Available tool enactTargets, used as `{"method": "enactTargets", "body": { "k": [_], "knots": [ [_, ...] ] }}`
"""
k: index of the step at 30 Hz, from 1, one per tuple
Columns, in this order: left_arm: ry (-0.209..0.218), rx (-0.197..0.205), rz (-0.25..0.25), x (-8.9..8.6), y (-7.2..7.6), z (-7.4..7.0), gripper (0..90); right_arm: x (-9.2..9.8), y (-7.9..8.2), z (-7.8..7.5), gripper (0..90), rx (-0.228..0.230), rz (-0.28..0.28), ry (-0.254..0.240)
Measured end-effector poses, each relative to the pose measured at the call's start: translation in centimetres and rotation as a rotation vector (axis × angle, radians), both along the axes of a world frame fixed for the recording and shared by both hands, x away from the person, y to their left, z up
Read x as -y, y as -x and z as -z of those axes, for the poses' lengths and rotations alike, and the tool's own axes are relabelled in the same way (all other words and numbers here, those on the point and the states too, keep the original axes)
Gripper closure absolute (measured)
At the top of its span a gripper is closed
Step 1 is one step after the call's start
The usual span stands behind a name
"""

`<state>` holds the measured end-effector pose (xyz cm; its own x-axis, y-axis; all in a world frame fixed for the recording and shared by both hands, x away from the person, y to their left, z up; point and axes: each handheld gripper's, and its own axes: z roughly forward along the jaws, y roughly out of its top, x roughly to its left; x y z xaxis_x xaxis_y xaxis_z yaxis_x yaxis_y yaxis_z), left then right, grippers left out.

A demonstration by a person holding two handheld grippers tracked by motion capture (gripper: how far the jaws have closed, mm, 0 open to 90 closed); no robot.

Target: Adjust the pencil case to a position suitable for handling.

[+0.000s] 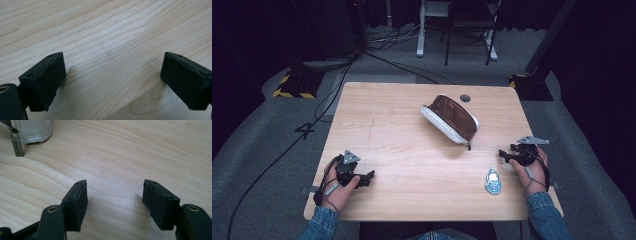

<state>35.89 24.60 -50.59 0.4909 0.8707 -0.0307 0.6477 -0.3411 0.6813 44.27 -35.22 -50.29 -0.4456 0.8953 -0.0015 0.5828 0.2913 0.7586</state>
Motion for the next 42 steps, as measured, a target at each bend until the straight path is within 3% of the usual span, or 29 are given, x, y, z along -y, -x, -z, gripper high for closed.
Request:
{"method": "enactTargets", "body": {
  "k": [11, 12, 16, 19, 32, 42],
  "knots": [
    [-0.006, 0.002, 0.0, 0.0, 0.0, 0.0, 6.5, -0.1, 0.0, 0.0, 37.6, -0.002, 0.021, -0.004],
    [-0.005, 0.001, 0.0, 0.0, 0.0, 0.0, 6.5, -0.2, 0.0, -0.2, 45.6, -0.01, 0.029, -0.002],
    [-0.001, 0.0, -0.002, 0.1, 0.0, 0.0, 6.3, -0.4, -0.3, -0.6, 45.4, -0.027, 0.012, 0.007],
    [0.0, 0.0, -0.002, 0.1, 0.0, 0.0, 6.3, -0.6, -0.6, -1.2, 45.3, -0.026, 0.012, -0.041],
    [-0.003, -0.001, -0.001, 0.0, 0.0, 0.0, 6.2, -3.5, -2.5, -5.5, 44.3, -0.013, -0.061, -0.05],
    [-0.002, -0.001, 0.0, 0.0, 0.0, 0.0, 6.1, -6.5, -4.1, -7.3, 41.4, -0.014, -0.118, -0.077]
  ]
}}
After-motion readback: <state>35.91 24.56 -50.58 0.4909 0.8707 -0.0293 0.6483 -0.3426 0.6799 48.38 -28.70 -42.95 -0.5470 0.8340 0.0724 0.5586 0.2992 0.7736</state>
